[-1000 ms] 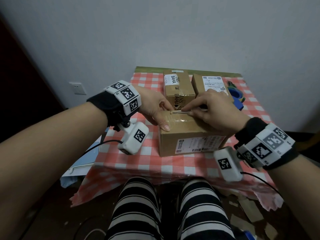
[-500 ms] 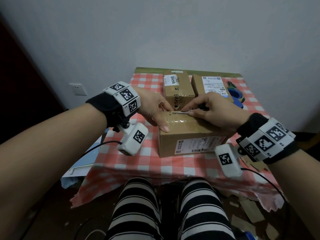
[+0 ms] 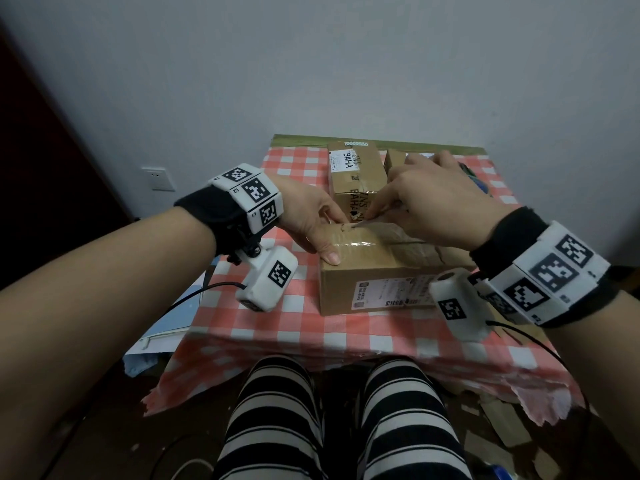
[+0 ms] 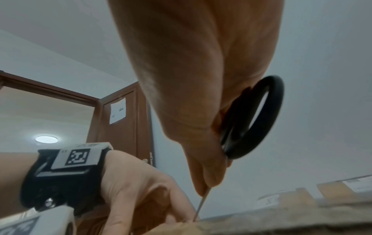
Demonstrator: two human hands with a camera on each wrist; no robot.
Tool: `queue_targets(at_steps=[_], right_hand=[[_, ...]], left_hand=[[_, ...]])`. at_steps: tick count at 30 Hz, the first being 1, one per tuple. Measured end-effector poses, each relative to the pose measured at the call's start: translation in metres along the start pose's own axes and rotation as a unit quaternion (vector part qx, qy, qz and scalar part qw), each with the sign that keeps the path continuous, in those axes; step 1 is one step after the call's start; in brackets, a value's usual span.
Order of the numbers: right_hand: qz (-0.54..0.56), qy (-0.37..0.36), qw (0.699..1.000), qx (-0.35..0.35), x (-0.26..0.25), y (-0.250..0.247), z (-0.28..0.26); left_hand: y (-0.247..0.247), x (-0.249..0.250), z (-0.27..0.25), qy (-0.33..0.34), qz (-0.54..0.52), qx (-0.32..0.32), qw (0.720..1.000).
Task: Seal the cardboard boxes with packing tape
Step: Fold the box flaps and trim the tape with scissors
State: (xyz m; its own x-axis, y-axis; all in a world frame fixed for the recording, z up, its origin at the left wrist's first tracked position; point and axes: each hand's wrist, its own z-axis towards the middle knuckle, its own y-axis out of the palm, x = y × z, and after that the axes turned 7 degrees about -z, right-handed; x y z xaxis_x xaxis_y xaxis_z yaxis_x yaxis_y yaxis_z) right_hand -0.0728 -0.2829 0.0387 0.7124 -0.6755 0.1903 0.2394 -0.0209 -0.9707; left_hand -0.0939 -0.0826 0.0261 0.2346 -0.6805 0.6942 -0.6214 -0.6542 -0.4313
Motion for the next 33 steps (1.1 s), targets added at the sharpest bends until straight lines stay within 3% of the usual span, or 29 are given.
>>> queue_targets(at_steps=[10, 17, 22, 29, 33], right_hand=[[-0.025, -0.014, 0.999, -0.017, -0.004, -0.011, 0.004], [0.032, 0.01, 0.997, -0.068, -0.001, -0.007, 0.005], [-0.024, -0.01, 0.997, -0.071, -0.007, -0.019, 0.012], [-0.039, 0.032, 0.984, -0.173, -0.024, -0.039, 0.03], [-0.044, 0.055, 0.978, -0.198, -0.032, -0.042, 0.034]], left_hand=[[0.0, 0.0, 0.002, 0.0, -0.003, 0.002, 1.0], [0.0, 0.0, 0.003, 0.003, 0.0, 0.005, 1.0], [-0.001, 0.002, 0.004, 0.008, 0.016, -0.011, 1.0], [0.0, 0.003, 0.005, 0.022, 0.029, -0.016, 0.999], [-0.002, 0.001, 0.007, 0.025, 0.031, -0.013, 0.999]])
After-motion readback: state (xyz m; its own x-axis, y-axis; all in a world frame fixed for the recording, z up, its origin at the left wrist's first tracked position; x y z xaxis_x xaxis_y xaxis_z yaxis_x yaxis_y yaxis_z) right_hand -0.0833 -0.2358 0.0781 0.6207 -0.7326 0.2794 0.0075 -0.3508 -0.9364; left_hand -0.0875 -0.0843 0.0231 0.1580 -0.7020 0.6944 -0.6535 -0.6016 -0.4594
